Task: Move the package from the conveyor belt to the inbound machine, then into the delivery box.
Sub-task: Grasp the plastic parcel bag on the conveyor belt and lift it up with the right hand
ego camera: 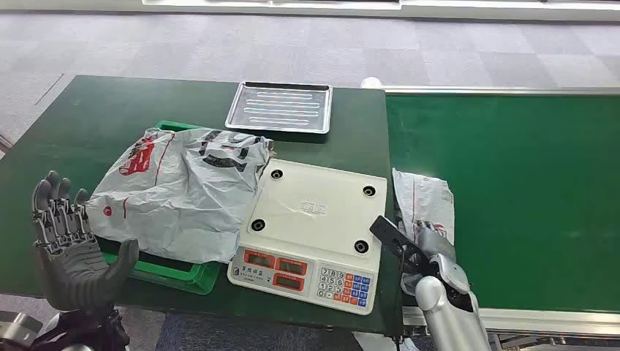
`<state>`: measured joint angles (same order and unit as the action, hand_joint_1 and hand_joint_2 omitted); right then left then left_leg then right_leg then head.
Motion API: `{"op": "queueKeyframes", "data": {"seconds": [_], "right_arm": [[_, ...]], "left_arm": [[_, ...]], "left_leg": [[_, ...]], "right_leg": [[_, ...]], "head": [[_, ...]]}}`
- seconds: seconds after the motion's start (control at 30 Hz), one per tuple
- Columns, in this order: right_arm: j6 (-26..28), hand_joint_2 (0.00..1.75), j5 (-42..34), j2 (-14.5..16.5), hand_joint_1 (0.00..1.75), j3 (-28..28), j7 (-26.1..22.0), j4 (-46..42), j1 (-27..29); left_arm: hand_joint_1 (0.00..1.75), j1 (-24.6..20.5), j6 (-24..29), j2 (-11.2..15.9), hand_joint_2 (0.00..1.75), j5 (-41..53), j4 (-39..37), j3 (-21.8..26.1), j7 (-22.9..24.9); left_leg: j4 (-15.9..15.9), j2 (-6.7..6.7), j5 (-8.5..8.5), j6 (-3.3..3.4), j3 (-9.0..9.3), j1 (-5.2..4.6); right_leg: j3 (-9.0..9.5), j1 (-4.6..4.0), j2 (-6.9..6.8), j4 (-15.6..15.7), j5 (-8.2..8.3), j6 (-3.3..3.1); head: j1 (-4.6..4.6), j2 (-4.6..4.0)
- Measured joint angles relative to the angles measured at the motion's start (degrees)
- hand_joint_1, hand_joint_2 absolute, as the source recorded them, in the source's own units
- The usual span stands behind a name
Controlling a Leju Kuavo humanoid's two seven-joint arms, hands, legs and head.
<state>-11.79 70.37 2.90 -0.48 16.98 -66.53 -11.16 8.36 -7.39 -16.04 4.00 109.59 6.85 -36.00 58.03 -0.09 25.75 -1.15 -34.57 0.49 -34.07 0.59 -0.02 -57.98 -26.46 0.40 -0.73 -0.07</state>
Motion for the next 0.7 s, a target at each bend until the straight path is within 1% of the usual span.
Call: {"op": "queueKeyframes", "data": {"seconds": [0.27, 0.7], "right_arm": [[1.6, 1.75, 0.6, -0.1, 1.75, 0.9, 0.1, -0.1, -0.5], [2.3, 1.75, 1.2, -0.1, 1.75, 1.3, 0.7, -1.0, -0.4]], "left_arm": [[0.00, 0.1, 0.0, 0.0, 1.75, 0.0, 0.5, 0.3, 0.2], [0.00, 0.3, -0.2, -0.2, 1.75, 0.0, 1.0, 0.9, 0.4]], "left_leg": [[0.0, -0.02, 0.00, 0.00, 0.01, 0.00], [0.0, -0.02, 0.00, 0.01, -0.02, -0.01]], "right_leg": [[0.01, 0.00, 0.00, 0.0, 0.00, 0.00], [0.00, 0.01, 0.00, 0.0, -0.01, 0.00]], "head": [[0.00, 0.00], [-0.01, 0.00]]}}
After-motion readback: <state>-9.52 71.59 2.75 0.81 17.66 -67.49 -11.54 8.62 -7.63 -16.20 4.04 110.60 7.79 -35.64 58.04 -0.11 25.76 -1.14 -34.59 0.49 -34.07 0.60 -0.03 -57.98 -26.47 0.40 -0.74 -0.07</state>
